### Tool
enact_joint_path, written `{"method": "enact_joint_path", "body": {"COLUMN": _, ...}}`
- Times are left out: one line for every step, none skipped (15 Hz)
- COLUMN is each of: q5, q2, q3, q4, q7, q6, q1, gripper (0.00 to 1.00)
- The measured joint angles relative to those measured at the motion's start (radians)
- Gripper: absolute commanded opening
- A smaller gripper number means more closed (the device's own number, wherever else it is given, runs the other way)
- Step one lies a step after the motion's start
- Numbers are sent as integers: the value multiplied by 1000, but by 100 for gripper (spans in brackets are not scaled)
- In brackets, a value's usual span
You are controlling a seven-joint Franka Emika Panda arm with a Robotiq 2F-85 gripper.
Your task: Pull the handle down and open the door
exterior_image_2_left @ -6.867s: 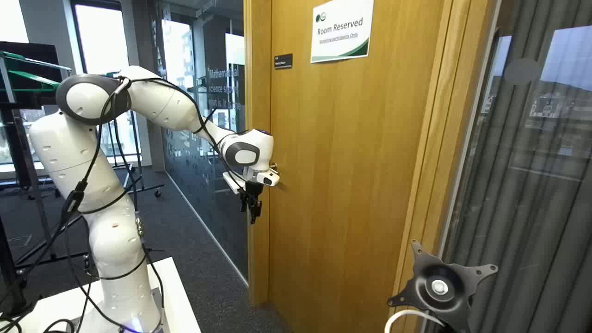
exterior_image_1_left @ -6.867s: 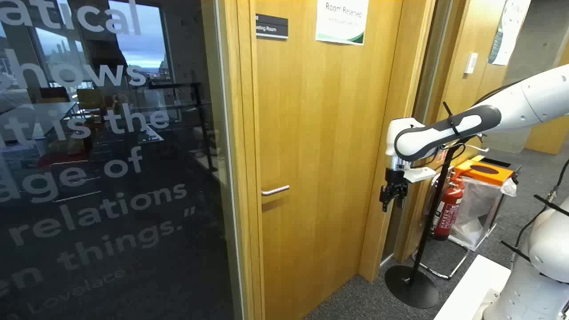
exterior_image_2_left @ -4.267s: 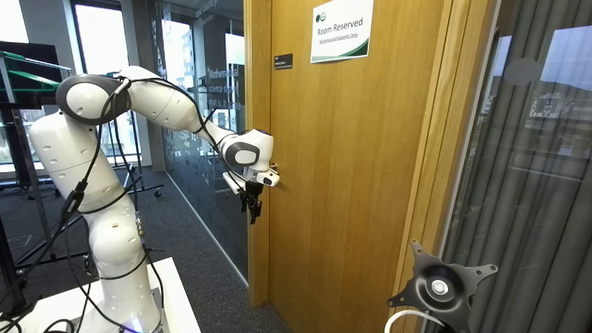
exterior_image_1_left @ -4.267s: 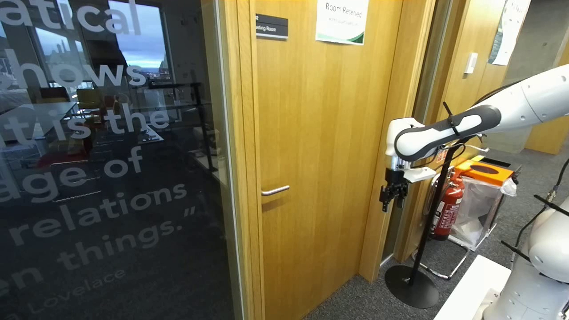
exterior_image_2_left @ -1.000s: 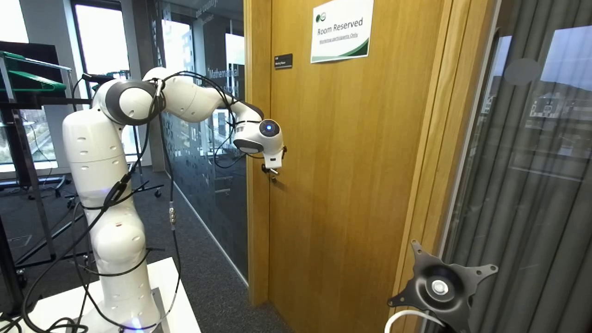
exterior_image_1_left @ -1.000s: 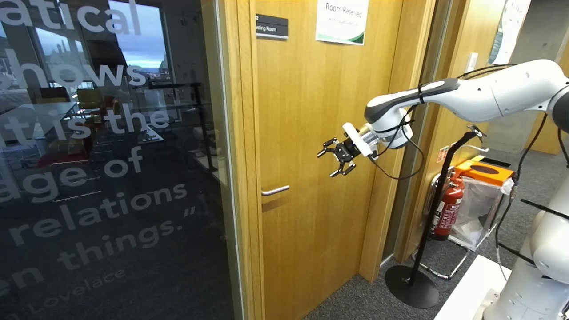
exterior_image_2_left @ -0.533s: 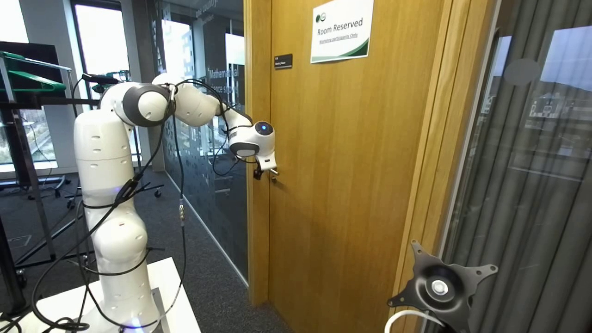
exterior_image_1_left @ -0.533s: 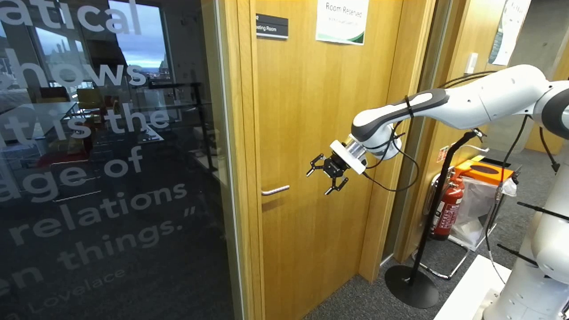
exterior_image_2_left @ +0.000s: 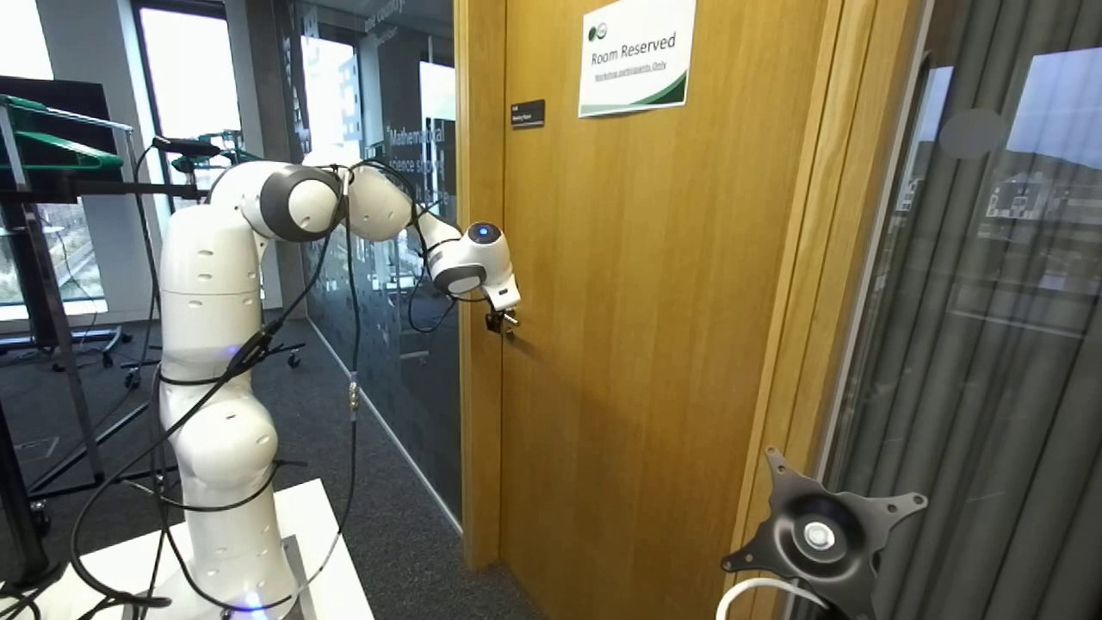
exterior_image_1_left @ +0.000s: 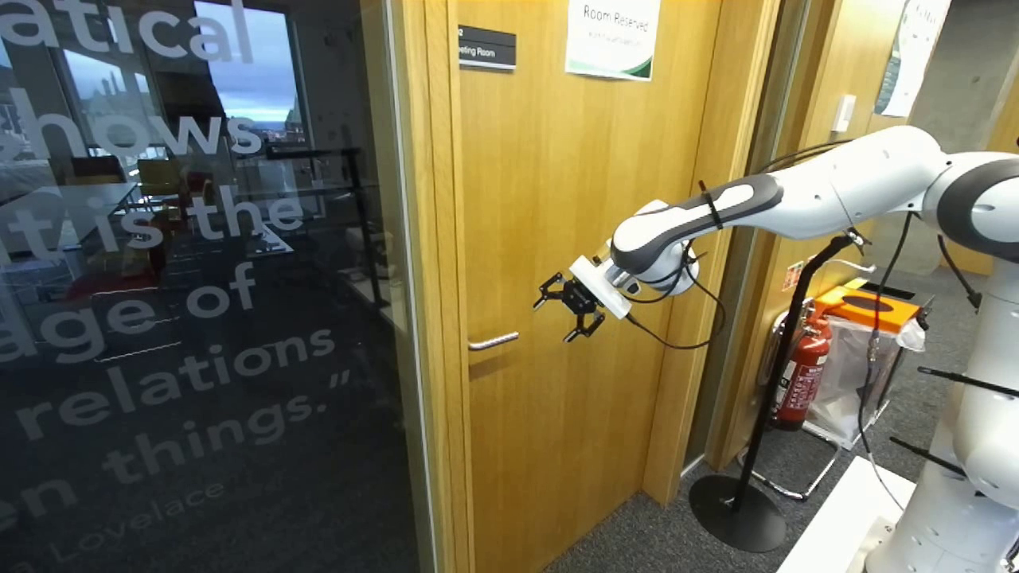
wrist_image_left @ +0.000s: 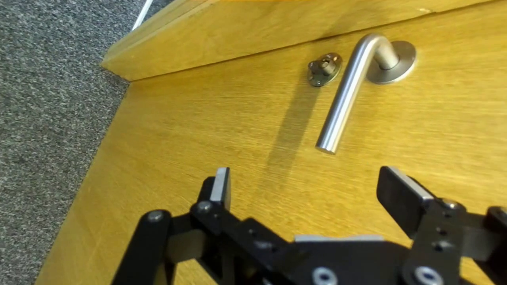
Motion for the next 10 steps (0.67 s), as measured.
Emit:
{"method": "enact_joint_path", "body": {"q5": 3, "q2": 15, "q3": 4, "q4": 19, "q7": 21, "q6": 9, "q1": 5, "gripper": 100}}
{"method": "enact_joint_path", "body": {"q5": 7, "q2": 28, "q3": 8, "q4": 37, "q7": 42, "q6": 12, "q1": 8, "gripper": 100}}
{"method": "enact_joint_path", "body": {"q5": 9, "q2": 41, "q3": 9, "q4": 53, "q7": 64, "q6": 13, "q1": 13, "gripper": 100}}
{"method": "enact_joint_path", "body": {"q5": 11, "q2": 51, "q3": 9, "q4": 66, "q7": 85, "q6": 13, "q1": 16, "gripper": 100}}
{"method": "enact_joint_path", "body": {"q5": 11, "q2": 62, "q3": 11, "q4": 78, "q7": 103, "q6": 13, "q1": 17, "gripper": 100}}
{"method": "enact_joint_path", "body": {"q5": 11, "q2": 71, "q3": 11, "q4": 86, "q7": 121, "q6": 13, "q1": 18, "gripper": 100}}
{"method": "enact_joint_path", "body": {"q5": 11, "q2": 79, "q3": 12, "q4": 94, "q7": 137, "q6": 13, "q1": 18, "gripper": 100}}
{"method": "enact_joint_path", "body": {"q5": 11, "q2": 87, "q3": 12, "q4": 100, "q7": 154, "q6": 13, "q1": 18, "gripper": 100}}
{"method": "enact_joint_path", "body": {"q5": 11, "q2": 93, "q3": 12, "q4": 105, "q7": 171, "q6": 13, "q1": 18, "gripper": 100}}
{"method": "enact_joint_path", "body": {"q5": 12, "q2": 100, "q3": 12, "q4": 109, "q7": 189, "q6": 13, "q1": 18, "gripper": 100}}
